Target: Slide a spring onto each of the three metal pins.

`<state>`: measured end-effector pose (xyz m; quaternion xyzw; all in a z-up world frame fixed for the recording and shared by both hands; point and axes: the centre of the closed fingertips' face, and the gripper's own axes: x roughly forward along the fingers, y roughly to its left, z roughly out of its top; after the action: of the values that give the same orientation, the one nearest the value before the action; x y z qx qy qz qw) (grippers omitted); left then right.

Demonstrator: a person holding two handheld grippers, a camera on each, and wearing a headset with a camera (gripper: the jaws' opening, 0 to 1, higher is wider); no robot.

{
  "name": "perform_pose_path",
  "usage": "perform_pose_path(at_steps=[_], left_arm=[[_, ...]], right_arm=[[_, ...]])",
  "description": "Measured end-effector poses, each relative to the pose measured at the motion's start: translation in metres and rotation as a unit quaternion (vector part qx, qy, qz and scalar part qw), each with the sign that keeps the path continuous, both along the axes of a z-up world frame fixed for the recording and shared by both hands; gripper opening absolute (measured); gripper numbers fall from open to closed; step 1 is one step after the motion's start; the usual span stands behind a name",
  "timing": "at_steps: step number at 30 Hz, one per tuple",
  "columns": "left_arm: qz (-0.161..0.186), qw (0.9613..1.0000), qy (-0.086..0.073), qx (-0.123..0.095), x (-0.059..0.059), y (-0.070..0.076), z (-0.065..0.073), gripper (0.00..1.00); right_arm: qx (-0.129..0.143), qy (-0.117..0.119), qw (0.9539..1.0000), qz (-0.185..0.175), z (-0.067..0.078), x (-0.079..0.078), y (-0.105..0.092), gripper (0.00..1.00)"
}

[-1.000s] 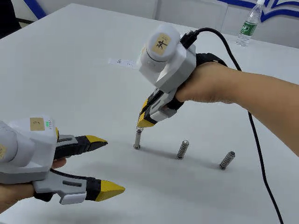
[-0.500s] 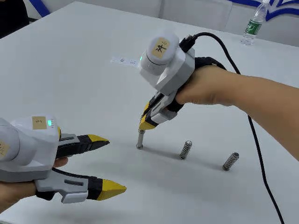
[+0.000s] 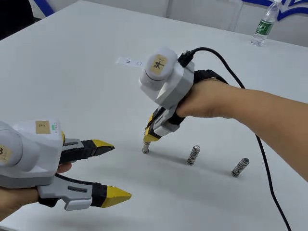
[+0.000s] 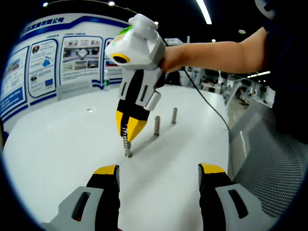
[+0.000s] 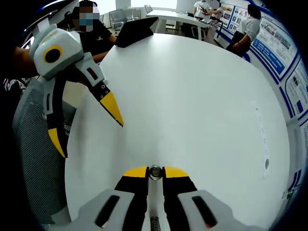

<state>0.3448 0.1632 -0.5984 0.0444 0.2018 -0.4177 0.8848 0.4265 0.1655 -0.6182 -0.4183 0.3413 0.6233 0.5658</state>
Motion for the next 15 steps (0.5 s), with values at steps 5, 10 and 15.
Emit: perform_pose_path(at_steps=[5, 10, 15], left_arm=[[0.001, 1.0, 0.0, 0.001, 0.001, 0.0, 0.0, 0.68], [0.0, 1.0, 0.001, 0.002, 0.002, 0.0, 0.001, 0.68], [0.002, 1.0, 0.001, 0.002, 0.003, 0.001, 0.001, 0.68]], right_arm=[[0.0, 0.001, 1.0, -0.002, -0.01, 0.002, 0.001, 0.13], [0.004, 0.004, 1.0, -0.008, -0.017, 0.002, 0.001, 0.13], [0.007, 0.007, 0.9999, -0.013, -0.022, 0.002, 0.001, 0.13]])
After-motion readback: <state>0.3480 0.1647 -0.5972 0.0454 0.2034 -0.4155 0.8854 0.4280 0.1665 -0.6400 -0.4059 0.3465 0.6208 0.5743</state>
